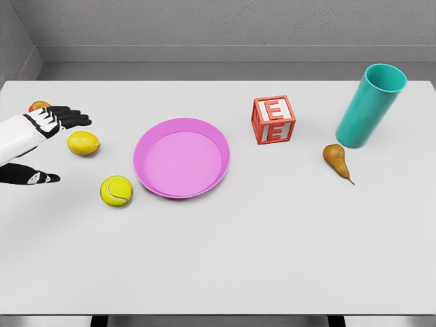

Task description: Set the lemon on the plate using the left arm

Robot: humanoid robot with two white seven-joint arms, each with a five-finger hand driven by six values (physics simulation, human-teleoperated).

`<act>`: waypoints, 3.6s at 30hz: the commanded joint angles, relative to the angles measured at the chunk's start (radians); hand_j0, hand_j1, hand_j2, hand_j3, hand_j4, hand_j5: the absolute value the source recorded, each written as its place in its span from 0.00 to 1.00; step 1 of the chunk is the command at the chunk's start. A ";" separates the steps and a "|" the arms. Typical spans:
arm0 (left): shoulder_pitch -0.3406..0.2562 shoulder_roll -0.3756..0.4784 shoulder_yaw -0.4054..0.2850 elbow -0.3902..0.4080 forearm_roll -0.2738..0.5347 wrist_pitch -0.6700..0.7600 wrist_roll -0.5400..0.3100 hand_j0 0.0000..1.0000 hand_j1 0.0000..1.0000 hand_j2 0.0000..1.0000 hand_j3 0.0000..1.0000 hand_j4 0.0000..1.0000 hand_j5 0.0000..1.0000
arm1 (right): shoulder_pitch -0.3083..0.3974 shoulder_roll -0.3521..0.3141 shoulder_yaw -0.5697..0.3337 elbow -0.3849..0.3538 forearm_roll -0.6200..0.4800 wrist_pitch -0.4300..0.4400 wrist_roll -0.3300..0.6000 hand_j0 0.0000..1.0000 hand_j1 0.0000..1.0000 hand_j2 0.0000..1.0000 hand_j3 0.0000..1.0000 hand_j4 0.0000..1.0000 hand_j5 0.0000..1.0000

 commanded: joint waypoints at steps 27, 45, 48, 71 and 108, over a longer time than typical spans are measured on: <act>-0.038 0.027 0.020 0.000 -0.028 0.003 -0.030 1.00 1.00 1.00 1.00 1.00 1.00 | 0.000 0.000 0.000 0.000 0.000 0.000 -0.001 1.00 1.00 1.00 1.00 1.00 1.00; -0.089 -0.076 0.004 0.000 -0.178 0.003 -0.030 1.00 1.00 1.00 1.00 1.00 1.00 | 0.000 0.000 0.000 0.000 0.000 0.000 -0.003 1.00 1.00 1.00 1.00 1.00 1.00; -0.095 -0.091 0.004 0.000 -0.246 0.003 -0.030 1.00 1.00 1.00 1.00 1.00 1.00 | 0.000 0.000 0.000 0.000 0.000 0.000 -0.001 1.00 1.00 1.00 1.00 1.00 1.00; -0.161 -0.145 -0.088 0.009 -0.402 0.020 -0.030 1.00 1.00 1.00 1.00 1.00 1.00 | 0.000 0.000 0.000 0.000 0.000 0.000 -0.003 1.00 1.00 1.00 1.00 1.00 1.00; -0.166 -0.194 -0.166 0.100 -0.491 0.308 -0.030 1.00 1.00 1.00 1.00 1.00 1.00 | 0.000 0.000 0.000 0.000 0.000 0.000 -0.001 1.00 1.00 1.00 1.00 1.00 1.00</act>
